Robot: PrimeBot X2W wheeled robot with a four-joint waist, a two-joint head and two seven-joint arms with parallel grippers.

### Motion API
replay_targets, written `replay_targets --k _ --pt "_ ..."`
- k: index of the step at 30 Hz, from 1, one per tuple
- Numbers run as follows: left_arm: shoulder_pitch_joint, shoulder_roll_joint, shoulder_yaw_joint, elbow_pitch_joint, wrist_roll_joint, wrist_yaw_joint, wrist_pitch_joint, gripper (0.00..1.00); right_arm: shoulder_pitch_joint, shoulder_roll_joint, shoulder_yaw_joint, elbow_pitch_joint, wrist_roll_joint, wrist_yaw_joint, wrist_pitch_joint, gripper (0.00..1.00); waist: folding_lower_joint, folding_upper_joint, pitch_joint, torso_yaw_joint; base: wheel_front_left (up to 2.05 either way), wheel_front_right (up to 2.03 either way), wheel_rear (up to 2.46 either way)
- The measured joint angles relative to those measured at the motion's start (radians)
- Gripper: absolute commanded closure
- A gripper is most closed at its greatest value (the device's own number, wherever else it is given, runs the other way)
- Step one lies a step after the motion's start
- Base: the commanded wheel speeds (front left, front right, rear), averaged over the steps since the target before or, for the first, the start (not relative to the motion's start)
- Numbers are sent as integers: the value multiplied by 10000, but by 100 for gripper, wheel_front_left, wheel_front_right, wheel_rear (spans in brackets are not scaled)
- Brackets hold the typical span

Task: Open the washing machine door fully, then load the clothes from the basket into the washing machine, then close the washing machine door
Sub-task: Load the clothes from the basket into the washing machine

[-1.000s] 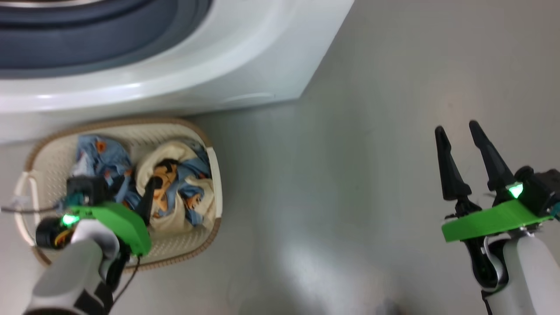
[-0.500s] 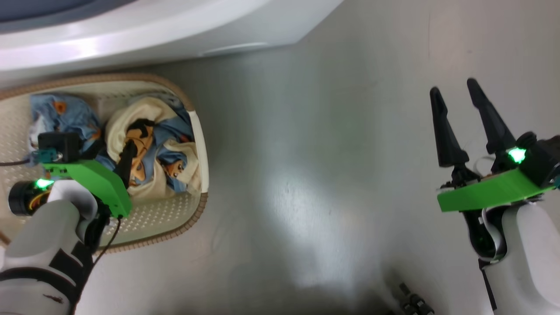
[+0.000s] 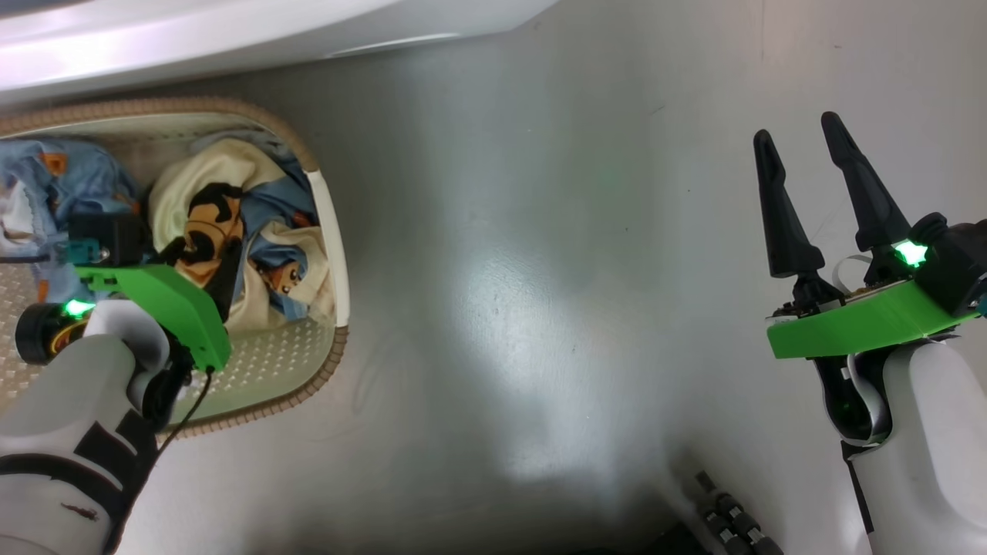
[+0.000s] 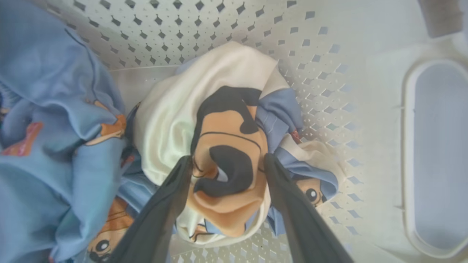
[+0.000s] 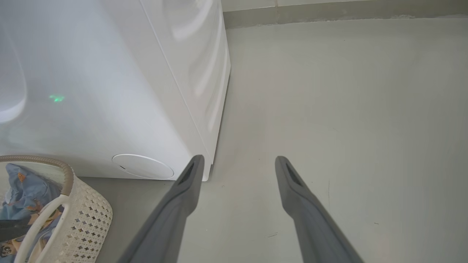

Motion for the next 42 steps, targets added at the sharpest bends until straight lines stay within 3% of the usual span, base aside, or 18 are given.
replay_targets --k 3,4,5,6,19,28,33,42 --pt "-24 104 -314 -56 -374 0 79 0 0 2 42 -8 0 0 0 0 0 0 29 -54 0 0 0" --pt "-32 159 -453 -90 -441 0 130 10 0 6 63 -15 0 0 0 0 0 0 36 -74 0 0 0" --pt "-33 201 -554 -105 -474 0 128 66 -1 6 73 -31 0 0 0 0 0 0 46 -90 0 0 0" --pt "-33 230 -623 -159 -612 0 153 100 -1 6 77 -46 0 0 -2 0 0 0 56 -103 0 0 0" --pt "-144 263 -1457 -439 -2004 0 -483 100 -13 4 -98 -10 -2 0 -2 0 0 0 -411 105 0 0 0" --pt "448 372 -1256 -915 -2265 0 -823 100 104 -15 -102 313 31 0 -71 0 0 0 -1419 362 0 0 0" --pt "976 550 238 -1551 -1352 0 -826 100 646 -157 -100 531 82 0 -71 0 0 0 -2233 561 0 0 0" --pt "3133 420 3202 -2978 1333 0 -826 100 1686 -443 -102 846 219 0 -71 0 0 0 -3932 888 0 0 0"
